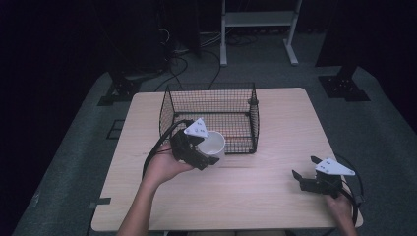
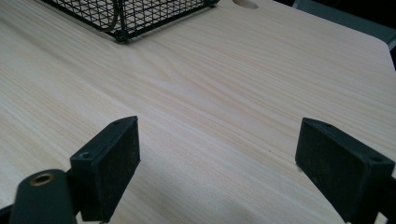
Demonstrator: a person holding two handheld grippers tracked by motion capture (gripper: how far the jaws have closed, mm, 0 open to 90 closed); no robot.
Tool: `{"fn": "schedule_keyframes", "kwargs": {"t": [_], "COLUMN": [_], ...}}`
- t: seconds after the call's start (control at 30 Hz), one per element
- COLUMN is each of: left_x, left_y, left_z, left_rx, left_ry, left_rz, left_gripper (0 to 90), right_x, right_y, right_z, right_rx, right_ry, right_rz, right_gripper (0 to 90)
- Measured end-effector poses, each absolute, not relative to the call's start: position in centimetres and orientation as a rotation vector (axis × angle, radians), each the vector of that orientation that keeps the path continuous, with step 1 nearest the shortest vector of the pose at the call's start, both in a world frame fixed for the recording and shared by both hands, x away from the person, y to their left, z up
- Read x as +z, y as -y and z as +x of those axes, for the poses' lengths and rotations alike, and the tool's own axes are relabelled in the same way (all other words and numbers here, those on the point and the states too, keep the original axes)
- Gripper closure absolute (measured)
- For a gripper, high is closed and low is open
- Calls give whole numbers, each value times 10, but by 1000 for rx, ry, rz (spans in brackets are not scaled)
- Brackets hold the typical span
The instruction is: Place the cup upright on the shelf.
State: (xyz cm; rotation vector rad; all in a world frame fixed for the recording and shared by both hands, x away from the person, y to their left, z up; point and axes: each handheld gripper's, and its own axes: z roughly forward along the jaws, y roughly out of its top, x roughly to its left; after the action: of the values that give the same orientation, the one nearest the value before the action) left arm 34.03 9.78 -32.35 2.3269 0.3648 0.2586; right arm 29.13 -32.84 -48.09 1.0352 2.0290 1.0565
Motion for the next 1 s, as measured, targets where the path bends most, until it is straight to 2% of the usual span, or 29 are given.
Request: {"fn": "schedule_keyframes", "kwargs": {"t": [1.0], "left_x": [-292], "left_y": [-105], "left_z": [374], "left_rx": [294], "left_ry": [-402], "left_rz": [2318], "left_gripper": [214], "right_x": [-481], "right_y": [329], "right_z": [291], "right_rx": [1061], "right_ry": [-2025], "right_rz": [1038], "right_gripper": [131]}}
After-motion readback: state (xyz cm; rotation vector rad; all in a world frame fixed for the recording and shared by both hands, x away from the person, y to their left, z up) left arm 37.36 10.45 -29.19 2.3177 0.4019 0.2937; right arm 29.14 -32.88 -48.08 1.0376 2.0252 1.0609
